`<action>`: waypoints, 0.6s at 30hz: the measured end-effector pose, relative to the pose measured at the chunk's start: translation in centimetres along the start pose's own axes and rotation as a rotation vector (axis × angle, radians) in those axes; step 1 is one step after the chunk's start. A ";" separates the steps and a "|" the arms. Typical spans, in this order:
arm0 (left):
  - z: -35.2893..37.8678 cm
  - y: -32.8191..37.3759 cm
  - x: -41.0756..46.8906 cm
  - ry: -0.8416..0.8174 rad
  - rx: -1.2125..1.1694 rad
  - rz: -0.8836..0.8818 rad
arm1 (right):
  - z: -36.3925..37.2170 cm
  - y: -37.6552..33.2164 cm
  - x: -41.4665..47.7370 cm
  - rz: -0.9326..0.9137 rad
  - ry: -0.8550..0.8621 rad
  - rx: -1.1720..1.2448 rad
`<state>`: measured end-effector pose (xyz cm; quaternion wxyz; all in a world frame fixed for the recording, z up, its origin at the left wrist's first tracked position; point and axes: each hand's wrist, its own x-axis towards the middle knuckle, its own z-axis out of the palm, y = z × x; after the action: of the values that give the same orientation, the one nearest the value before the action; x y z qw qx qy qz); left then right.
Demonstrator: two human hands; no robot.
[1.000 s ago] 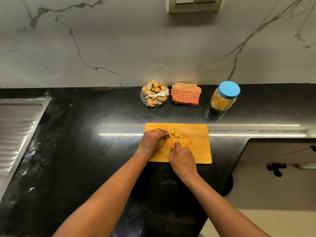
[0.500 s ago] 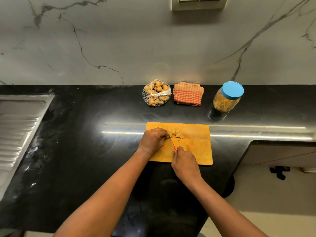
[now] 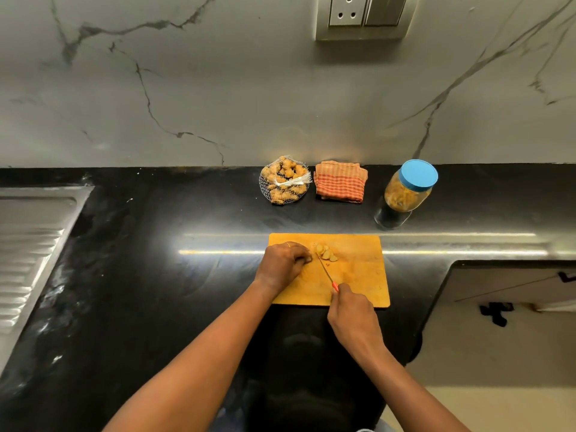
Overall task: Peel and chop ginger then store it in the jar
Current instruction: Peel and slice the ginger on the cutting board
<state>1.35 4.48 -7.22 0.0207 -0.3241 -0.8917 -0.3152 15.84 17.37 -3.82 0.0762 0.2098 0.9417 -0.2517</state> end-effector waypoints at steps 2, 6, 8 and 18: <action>-0.1 0.0 0.0 0.000 -0.012 -0.012 | 0.2 -0.5 0.0 -0.009 0.026 0.022; -0.2 0.0 0.0 -0.013 -0.040 -0.032 | 0.6 -1.9 0.5 -0.007 0.042 0.042; -0.3 0.0 0.0 -0.014 -0.049 -0.035 | 0.7 -2.2 0.7 -0.006 0.047 0.031; -0.5 -0.3 0.0 -0.020 -0.050 -0.016 | 0.9 -2.3 0.8 -0.018 0.067 -0.031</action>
<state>1.14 4.04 -7.01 0.0010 -0.3206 -0.8862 -0.3345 14.17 15.43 -3.81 0.0455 0.2085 0.9494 -0.2304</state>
